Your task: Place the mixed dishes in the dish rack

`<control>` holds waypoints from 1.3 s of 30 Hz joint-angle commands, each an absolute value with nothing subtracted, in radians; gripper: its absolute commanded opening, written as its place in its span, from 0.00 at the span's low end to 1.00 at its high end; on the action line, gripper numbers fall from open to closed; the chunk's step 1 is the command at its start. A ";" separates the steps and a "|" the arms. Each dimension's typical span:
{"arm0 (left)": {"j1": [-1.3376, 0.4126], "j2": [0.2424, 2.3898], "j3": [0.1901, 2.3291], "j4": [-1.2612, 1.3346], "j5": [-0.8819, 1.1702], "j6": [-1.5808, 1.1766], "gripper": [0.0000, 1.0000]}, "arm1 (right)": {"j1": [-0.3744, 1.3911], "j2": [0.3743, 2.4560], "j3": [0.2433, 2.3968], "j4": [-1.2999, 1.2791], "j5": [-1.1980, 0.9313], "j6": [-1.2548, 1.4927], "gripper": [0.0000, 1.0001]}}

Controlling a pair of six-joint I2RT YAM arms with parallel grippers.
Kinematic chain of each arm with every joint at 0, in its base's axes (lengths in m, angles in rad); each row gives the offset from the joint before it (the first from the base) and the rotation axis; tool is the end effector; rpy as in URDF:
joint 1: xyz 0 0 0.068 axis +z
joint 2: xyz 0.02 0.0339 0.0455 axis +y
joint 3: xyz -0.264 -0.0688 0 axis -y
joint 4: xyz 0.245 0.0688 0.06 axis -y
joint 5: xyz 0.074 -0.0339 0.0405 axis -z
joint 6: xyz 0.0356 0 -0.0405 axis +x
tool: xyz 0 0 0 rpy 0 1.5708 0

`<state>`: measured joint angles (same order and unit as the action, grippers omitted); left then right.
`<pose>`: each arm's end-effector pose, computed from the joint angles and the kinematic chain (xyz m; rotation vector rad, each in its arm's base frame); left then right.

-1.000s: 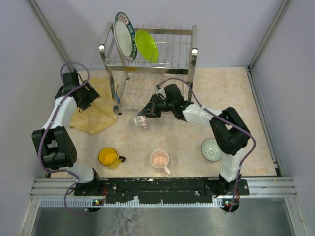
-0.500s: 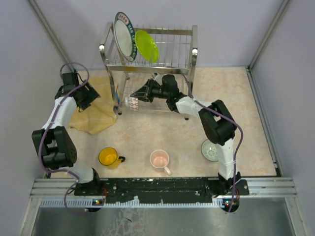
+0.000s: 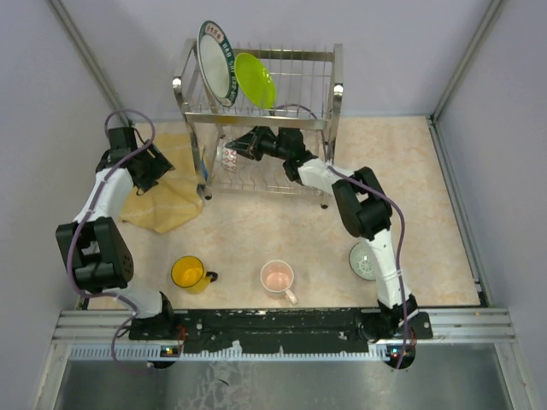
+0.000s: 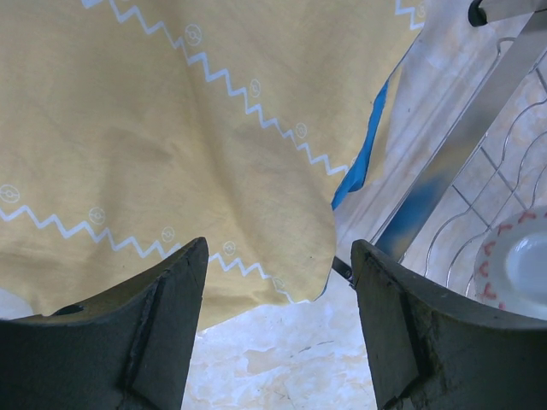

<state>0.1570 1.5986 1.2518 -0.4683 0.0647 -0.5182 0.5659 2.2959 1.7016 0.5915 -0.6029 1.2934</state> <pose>0.3493 0.0530 0.2708 -0.7652 2.2727 -0.2473 0.4408 0.3039 0.2233 0.1225 1.9389 1.8280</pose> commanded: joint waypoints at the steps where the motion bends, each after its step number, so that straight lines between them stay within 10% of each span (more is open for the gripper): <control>1: 0.164 1.617 1.236 -0.432 0.091 -0.512 0.74 | 0.557 2.345 1.840 0.721 -0.512 1.260 0.00; 23: 0.164 1.575 1.193 -0.335 0.102 -0.504 0.79 | 0.534 2.732 2.365 0.762 -0.469 1.223 0.00; 39: 0.164 1.589 1.190 -0.330 0.091 -0.505 0.79 | 0.510 2.731 2.357 0.531 -0.507 1.042 0.00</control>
